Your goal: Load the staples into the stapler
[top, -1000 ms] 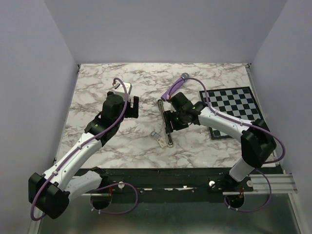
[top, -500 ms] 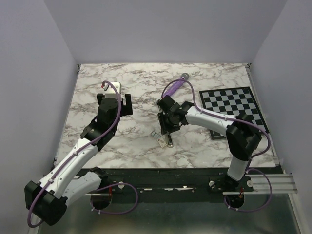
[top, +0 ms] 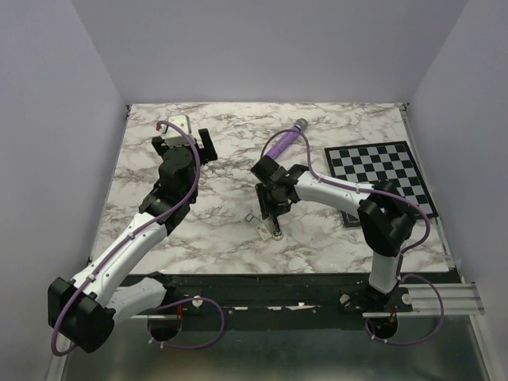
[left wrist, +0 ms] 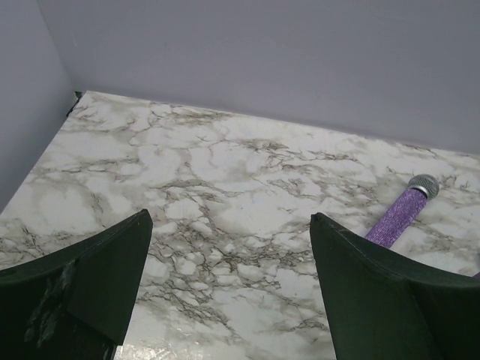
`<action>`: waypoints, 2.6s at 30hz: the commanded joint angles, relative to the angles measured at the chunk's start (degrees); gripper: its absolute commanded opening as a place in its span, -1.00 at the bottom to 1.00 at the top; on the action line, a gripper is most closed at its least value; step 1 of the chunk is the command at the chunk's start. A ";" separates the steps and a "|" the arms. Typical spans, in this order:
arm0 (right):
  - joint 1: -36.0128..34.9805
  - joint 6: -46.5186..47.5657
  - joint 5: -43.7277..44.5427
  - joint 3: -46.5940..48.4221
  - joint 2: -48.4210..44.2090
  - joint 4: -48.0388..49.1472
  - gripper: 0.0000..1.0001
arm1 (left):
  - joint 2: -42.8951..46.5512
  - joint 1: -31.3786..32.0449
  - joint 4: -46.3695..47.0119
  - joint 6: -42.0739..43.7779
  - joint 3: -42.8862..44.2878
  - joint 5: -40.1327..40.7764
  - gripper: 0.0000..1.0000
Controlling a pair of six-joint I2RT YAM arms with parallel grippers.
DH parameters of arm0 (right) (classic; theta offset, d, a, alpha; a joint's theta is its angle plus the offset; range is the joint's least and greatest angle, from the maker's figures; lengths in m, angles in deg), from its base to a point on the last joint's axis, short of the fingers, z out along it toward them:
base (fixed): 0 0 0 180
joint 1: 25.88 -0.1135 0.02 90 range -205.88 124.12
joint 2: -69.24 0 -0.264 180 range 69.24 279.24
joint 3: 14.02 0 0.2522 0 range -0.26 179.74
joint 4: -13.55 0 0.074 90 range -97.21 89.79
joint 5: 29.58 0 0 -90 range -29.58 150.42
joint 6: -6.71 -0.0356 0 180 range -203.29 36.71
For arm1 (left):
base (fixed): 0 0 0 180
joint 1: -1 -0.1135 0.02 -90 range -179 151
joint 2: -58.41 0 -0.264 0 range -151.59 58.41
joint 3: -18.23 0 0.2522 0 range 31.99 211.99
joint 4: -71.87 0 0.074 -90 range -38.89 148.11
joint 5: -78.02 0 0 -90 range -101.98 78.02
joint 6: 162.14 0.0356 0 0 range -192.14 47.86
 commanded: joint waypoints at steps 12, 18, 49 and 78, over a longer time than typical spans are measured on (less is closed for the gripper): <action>-0.62 -1.39 10.88 4.93 5.23 -8.32 -0.11 | 2.53 -0.38 9.64 2.71 -7.85 2.50 0.88; -0.62 -1.65 12.73 5.19 5.76 -8.94 -0.13 | 3.15 -0.30 9.91 2.80 -8.11 1.88 0.88; -9.05 1.78 36.63 15.21 16.31 -20.97 -0.27 | 4.20 -0.03 10.70 3.85 -8.73 1.80 0.87; -10.99 2.39 44.46 16.88 17.72 -22.30 -0.56 | 4.11 0.06 11.14 3.94 -8.91 0.74 0.86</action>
